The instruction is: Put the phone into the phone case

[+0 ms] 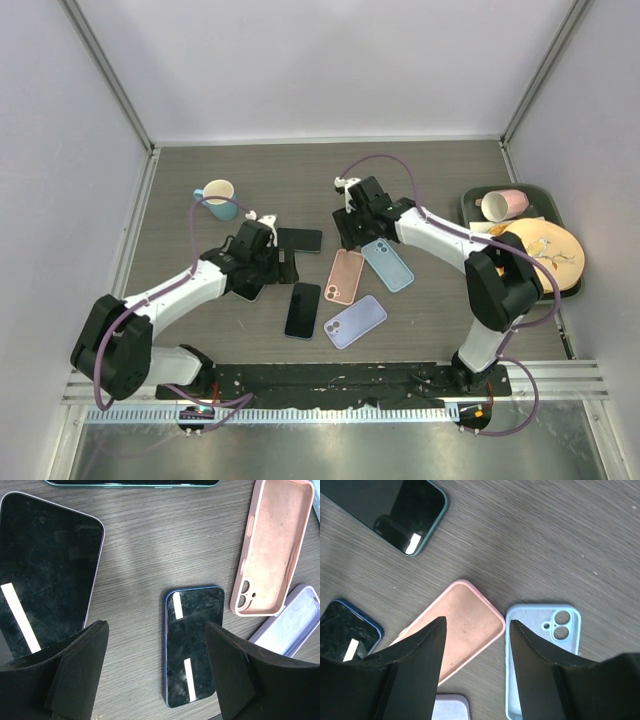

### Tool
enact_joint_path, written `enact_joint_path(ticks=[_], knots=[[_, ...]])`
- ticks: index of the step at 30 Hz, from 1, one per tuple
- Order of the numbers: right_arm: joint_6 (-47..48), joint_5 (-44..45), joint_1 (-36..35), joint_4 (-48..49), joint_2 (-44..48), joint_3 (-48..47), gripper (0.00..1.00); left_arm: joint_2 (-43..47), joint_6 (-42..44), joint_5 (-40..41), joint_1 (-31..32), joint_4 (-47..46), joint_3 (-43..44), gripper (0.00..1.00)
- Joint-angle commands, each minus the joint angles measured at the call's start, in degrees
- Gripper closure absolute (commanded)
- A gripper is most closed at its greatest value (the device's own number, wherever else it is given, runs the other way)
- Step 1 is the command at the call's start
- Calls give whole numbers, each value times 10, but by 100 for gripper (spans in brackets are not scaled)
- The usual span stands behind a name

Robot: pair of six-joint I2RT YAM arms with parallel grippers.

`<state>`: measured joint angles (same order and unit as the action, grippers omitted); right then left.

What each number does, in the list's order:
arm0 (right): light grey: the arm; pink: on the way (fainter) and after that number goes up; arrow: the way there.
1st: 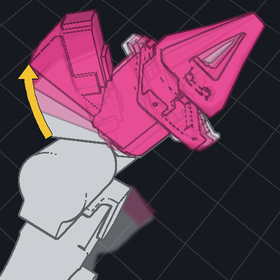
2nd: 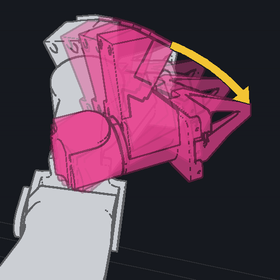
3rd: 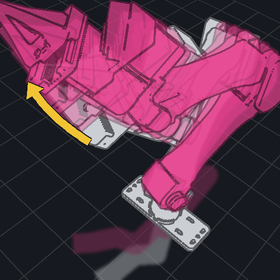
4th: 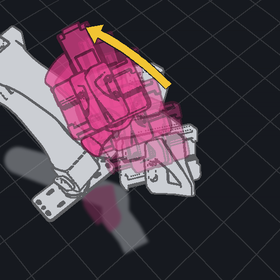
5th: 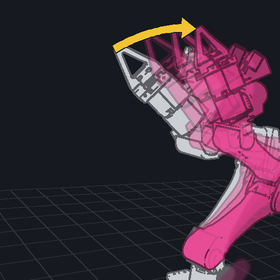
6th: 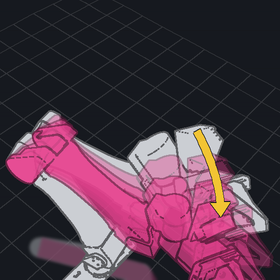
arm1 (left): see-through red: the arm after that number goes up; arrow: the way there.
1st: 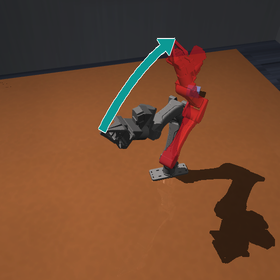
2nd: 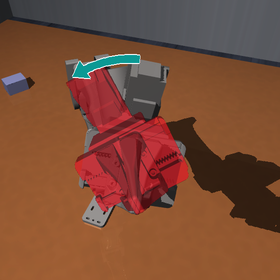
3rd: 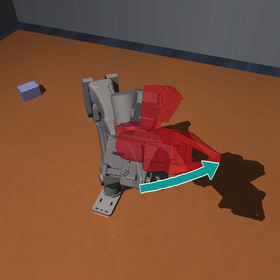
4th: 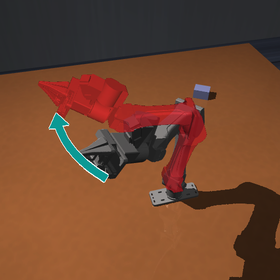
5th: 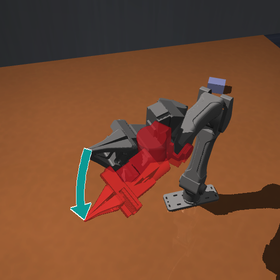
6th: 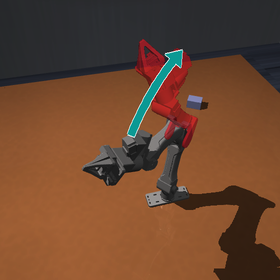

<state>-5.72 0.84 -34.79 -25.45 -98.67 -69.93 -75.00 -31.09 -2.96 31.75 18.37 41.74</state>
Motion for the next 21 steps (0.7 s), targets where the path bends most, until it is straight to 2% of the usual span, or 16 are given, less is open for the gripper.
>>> enact_joint_path(ticks=[1, 6, 16, 21], knots=[[31, -58, -4, 18, -36, -33, 41, 21, -5, -8, 0, -25, -6, 18], [31, -75, -4, 0, -89, -54, 45, 22, -7, -10, 1, -27, -15, 18], [26, -43, -4, 0, -111, -52, 47, 14, -7, -18, 0, -38, -24, 18], [23, -11, -4, 7, -92, -44, 47, 14, -6, -16, 0, -38, -26, 18]])
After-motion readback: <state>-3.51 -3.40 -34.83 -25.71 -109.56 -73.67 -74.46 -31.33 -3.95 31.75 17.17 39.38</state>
